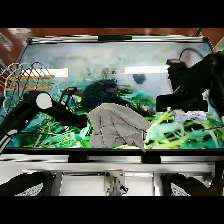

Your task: Fold the shirts.

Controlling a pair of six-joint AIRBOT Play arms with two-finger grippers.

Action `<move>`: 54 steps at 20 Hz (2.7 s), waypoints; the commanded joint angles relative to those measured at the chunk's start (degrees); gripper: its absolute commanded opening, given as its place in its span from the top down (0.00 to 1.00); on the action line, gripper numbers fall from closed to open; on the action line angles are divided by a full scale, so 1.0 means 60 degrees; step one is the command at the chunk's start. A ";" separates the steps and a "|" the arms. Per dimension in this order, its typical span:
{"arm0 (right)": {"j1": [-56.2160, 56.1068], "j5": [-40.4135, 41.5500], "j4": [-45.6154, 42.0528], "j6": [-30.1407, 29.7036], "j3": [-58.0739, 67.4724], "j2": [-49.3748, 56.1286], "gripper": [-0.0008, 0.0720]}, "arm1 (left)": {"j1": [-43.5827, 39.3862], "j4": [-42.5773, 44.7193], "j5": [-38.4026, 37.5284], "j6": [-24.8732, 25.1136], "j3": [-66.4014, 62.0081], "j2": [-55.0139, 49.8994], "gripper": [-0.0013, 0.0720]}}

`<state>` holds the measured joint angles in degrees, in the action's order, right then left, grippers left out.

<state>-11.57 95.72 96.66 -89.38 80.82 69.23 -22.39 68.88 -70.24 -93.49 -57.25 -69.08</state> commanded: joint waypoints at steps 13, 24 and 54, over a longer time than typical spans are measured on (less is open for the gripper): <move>-0.0004 -0.1606 0.0882 0.0109 -0.1523 0.0619 0.08 | -0.0022 -0.4062 0.4816 0.1472 0.1727 -0.1956 0.23; 0.0539 -0.2269 0.0911 0.0073 -0.2543 0.1847 0.08 | 0.0160 -0.3942 0.4601 0.2022 0.1311 -0.1300 0.93; 0.0543 -0.9482 0.3836 -0.2973 0.5442 -0.2812 0.89 | 0.0911 -0.3053 0.3687 0.4142 -1.0761 0.2390 0.93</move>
<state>-8.29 44.01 118.78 -106.74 107.77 54.83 -17.06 51.24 -49.30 -68.71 -116.46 -58.65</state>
